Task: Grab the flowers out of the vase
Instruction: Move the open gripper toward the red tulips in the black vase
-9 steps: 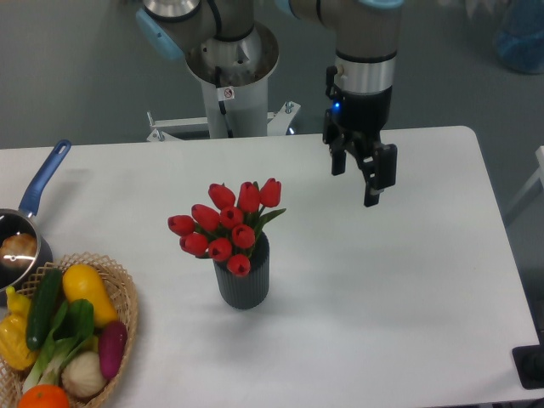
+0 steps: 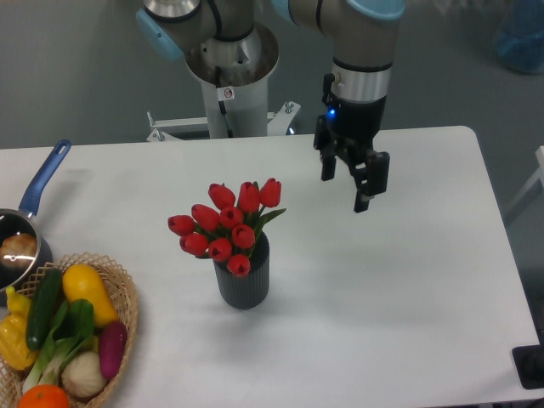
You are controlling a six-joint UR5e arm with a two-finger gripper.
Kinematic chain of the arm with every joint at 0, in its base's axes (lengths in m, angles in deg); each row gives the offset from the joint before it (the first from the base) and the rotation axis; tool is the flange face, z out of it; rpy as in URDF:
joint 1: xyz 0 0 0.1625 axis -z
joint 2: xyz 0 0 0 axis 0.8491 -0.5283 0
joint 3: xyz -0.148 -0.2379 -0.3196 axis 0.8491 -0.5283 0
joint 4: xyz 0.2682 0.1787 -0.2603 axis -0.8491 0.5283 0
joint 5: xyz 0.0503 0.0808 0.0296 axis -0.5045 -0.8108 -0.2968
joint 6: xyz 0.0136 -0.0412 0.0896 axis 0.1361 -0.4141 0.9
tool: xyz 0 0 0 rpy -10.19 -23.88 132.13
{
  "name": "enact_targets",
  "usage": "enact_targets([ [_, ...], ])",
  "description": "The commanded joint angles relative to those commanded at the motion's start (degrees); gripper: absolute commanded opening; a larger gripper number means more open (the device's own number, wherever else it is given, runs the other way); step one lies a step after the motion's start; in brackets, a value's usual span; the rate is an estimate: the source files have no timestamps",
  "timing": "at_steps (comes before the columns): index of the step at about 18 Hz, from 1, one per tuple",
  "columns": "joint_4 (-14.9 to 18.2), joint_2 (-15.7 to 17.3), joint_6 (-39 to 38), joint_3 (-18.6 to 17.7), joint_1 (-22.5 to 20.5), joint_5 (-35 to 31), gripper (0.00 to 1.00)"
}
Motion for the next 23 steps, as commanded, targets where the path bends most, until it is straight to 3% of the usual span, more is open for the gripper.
enact_targets([
  [5,-0.3,-0.2,-3.5,-0.5,0.1,0.5,1.0],
  [9,-0.5,-1.8,-3.6,-2.6,-0.7,4.4,1.0],
  [14,-0.5,-2.9,-2.2,-2.5,-0.4,1.1,1.0],
  [17,0.2,-3.2,2.6,-2.6,-0.1,-3.0,1.0],
  [23,0.3,-5.0,3.0,-4.0,0.9,-2.0,1.0],
])
